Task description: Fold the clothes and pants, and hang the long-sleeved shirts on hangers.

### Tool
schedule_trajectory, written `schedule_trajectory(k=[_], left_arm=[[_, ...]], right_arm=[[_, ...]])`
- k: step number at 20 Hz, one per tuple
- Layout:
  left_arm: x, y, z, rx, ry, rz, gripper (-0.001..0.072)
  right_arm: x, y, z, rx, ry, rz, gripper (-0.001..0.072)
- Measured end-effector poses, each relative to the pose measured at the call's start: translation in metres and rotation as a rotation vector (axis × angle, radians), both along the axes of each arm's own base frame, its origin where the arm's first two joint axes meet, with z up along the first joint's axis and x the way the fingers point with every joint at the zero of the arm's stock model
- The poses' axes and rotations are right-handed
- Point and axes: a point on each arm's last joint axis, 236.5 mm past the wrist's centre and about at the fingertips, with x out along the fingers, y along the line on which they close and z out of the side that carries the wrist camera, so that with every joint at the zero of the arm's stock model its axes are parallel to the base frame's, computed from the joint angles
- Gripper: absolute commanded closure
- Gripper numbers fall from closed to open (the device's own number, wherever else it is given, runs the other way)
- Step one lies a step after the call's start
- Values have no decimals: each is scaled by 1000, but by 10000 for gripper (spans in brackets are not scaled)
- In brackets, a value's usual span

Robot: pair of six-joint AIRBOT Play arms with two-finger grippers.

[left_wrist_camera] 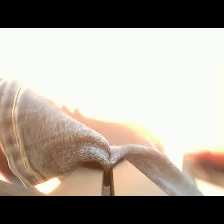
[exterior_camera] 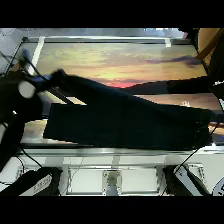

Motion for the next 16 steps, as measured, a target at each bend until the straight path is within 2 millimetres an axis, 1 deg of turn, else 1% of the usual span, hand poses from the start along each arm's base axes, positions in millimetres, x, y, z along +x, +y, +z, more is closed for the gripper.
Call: schedule_trajectory(k=[1,2,4,5,7,8,9,10,11,13,14,16], left_arm=[[10,18,1,31,5,25,696],[21,33,-3,60,16,44,695],[41,52,-26,96,56,67,695],[53,59,-39,109,67,73,695],[73,65,-63,119,91,76,695],[81,66,-76,121,106,75,695],[87,67,-85,121,117,76,695],[92,68,-92,124,121,74,694],[96,68,-97,130,125,70,695],[100,69,-103,145,131,58,694],[101,69,-104,152,128,52,695],[102,69,-106,159,130,46,694]], right_arm=[[8,4,0,-2,-10,9,284],[18,9,-2,-5,-20,22,284],[39,19,-10,-4,-33,42,284],[49,23,-15,2,-35,44,283],[69,26,-30,15,-29,38,283],[74,25,-42,10,-5,38,282],[74,23,-56,1,33,39,280],[70,18,-75,-17,98,43,279],[61,12,-94,-39,173,50,276],[39,-7,-124,-73,297,38,202],[29,-19,-133,-86,340,19,185],[7,-43,-144,-82,407,-29,185]])
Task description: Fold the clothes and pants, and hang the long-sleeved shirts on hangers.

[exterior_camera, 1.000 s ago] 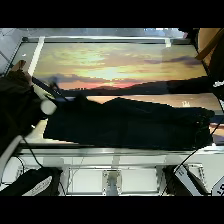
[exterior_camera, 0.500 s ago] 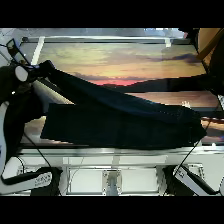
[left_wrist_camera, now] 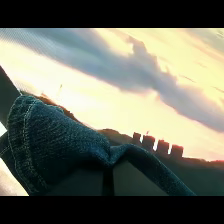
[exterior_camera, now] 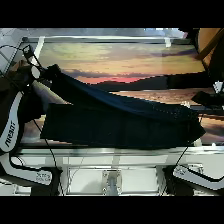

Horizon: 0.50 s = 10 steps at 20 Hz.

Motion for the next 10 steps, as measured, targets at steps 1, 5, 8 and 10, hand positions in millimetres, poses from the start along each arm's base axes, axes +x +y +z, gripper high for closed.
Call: schedule_trajectory(k=[1,5,8,10], left_arm=[[0,0,0,2,0,-2,694],[-2,0,-4,6,20,-8,695],[-7,-1,-9,6,47,-9,694],[-8,-1,-11,6,58,-11,694]], right_arm=[[-13,-9,-6,13,37,-22,185],[-50,-9,-30,116,102,-24,186],[-55,8,-51,185,81,9,191],[-50,20,-61,212,51,37,421]])
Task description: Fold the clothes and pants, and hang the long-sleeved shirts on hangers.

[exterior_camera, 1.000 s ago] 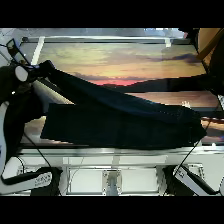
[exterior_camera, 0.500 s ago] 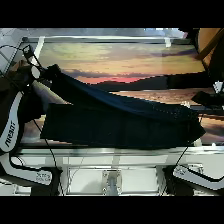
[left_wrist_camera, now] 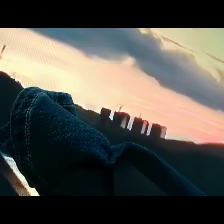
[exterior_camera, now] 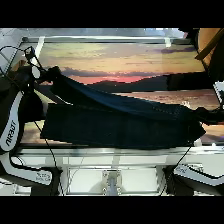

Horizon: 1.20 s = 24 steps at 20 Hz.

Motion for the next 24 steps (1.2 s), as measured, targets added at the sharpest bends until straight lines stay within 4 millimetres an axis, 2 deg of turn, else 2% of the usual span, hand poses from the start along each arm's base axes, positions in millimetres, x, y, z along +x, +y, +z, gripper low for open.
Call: schedule_trajectory(k=[1,3,5,8,10,11,12,14,17,18,20,21,22,23,24], left_arm=[[-1,0,-1,0,4,0,695],[-2,1,1,0,6,2,695],[-2,7,13,0,-13,12,695],[-1,17,38,16,-38,16,696],[-1,19,46,32,-41,1,695],[-1,18,46,38,-33,-7,696],[1,18,44,43,-28,-12,696],[2,21,31,43,2,-12,696],[6,30,6,39,49,4,695],[8,33,-2,37,62,8,695],[13,35,-15,33,73,14,693],[17,35,-18,28,67,17,655],[21,34,-19,24,55,18,354],[27,33,-16,21,31,19,-13],[30,31,-14,14,18,20,-5]], right_arm=[[5,8,-1,18,-25,19,676],[16,23,6,50,-84,64,668],[39,26,33,57,-191,80,669],[82,14,89,14,-367,48,669],[110,5,113,-27,-443,7,669],[123,3,117,-36,-465,-20,669],[136,1,118,-41,-480,-54,669],[163,-8,107,-29,-488,-168,669],[196,-31,74,18,-474,-400,668],[204,-36,60,29,-464,-456,652],[220,-42,36,40,-447,-527,194],[227,-45,27,38,-446,-549,184],[234,-45,21,39,-444,-555,187],[241,-46,19,35,-449,-553,187],[248,-44,21,32,-458,-538,188]])
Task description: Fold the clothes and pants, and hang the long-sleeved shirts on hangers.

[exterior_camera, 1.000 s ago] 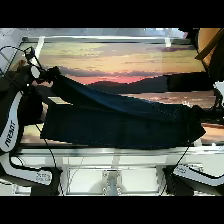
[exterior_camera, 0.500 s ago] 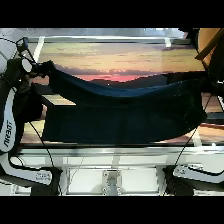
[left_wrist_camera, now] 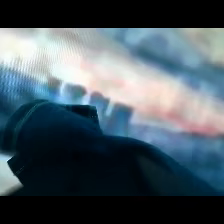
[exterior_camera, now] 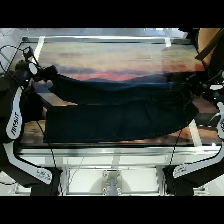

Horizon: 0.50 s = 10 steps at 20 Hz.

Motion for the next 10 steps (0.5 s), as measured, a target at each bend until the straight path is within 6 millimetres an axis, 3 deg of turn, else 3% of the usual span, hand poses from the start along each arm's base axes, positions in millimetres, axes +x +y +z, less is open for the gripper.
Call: schedule_trajectory(k=[3,5,7,10], left_arm=[[2,4,15,-14,-10,14,0],[-12,16,28,0,28,29,1],[-41,30,40,47,101,39,1],[-107,44,37,117,251,52,1]], right_arm=[[9,-9,27,-72,-17,78,245],[-5,-18,46,-125,22,157,245],[-37,-27,51,-169,114,252,244],[-104,-30,30,-145,295,406,242]])
